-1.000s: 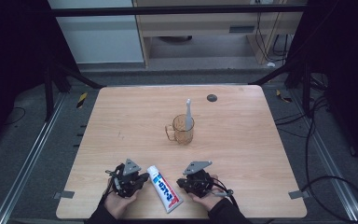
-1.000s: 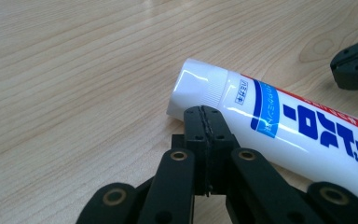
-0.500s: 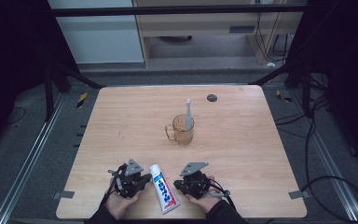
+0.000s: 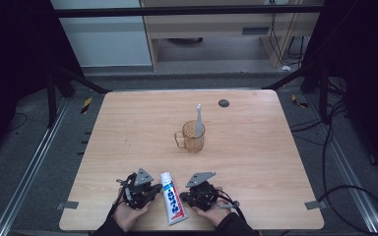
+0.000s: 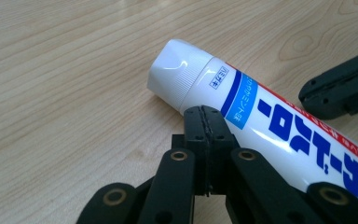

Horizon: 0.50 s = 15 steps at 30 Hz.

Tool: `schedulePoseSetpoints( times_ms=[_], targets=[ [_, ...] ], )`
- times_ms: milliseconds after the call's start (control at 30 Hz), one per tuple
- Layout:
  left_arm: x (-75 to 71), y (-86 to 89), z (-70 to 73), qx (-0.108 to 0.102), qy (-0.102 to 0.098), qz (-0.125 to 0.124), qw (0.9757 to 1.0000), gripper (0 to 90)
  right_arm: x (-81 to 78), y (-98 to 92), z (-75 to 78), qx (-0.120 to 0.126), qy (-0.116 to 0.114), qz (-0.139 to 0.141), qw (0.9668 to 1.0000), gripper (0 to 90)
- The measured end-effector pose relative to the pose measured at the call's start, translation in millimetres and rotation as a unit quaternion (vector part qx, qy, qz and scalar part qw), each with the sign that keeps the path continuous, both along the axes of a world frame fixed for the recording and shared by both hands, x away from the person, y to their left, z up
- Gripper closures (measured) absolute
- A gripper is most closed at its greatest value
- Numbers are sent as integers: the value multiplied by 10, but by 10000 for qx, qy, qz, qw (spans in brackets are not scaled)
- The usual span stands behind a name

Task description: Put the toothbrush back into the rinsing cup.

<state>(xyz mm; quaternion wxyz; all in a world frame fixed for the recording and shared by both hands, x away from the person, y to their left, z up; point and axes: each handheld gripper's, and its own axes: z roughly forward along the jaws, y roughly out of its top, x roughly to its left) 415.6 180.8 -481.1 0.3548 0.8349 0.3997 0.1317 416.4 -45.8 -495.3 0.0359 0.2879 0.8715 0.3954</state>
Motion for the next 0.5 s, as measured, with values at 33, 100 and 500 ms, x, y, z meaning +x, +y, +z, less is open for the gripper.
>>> schedulePoseSetpoints(
  times_ms=[33,100,500],
  targets=[
    [7,-12,-3,-28,-9,13,10000,895,-2,6,-1,-11,4,4,10000,874],
    [27,-26,-4,-34,-6,-9,10000,894,-2,17,-4,-5,2,14,10000,877],
    [142,-84,-17,-125,12,-64,9999,895,-9,83,-9,52,-36,-14,10000,884]
  ],
)
